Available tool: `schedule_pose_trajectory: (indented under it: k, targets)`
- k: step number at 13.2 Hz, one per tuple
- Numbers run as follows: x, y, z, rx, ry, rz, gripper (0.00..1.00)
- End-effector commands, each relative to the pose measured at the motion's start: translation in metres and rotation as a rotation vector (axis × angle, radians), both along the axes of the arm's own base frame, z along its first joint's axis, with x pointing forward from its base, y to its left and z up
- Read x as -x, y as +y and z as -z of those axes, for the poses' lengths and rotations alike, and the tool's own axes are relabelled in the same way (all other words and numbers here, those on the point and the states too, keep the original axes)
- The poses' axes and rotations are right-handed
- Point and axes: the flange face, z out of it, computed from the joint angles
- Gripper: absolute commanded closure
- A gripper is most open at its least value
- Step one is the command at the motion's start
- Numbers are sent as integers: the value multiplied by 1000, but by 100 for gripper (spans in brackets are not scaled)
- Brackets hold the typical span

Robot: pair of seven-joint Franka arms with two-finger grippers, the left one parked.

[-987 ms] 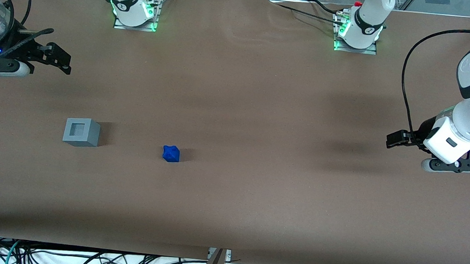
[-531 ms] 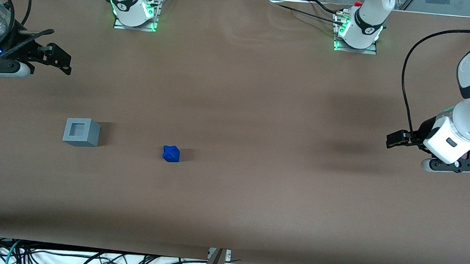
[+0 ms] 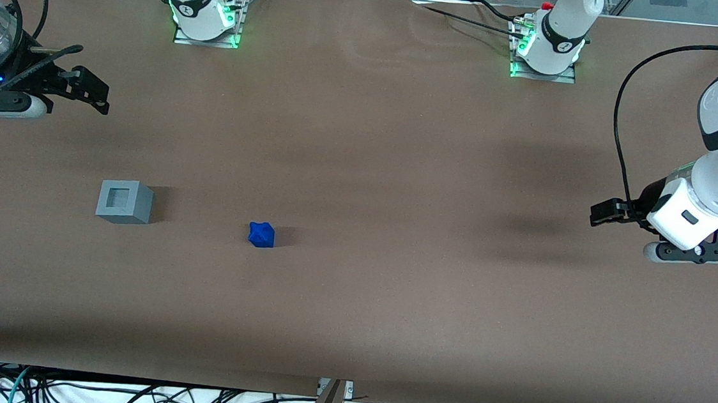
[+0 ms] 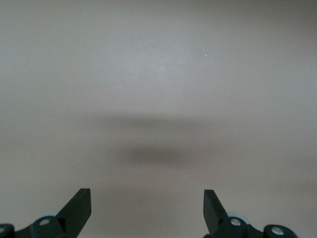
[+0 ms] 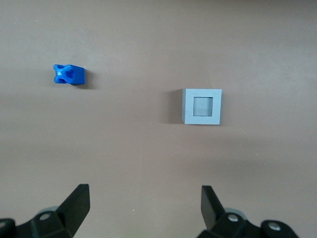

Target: Insert blue part into gray base with right arm

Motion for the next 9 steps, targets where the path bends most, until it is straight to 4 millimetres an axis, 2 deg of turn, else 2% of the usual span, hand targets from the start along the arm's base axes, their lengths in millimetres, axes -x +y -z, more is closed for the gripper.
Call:
schedule_pose_trajectory:
  k: [1, 9]
  targets:
    - [1, -2, -2, 3, -1, -5, 1]
    - [1, -2, 0, 2, 3, -3, 1]
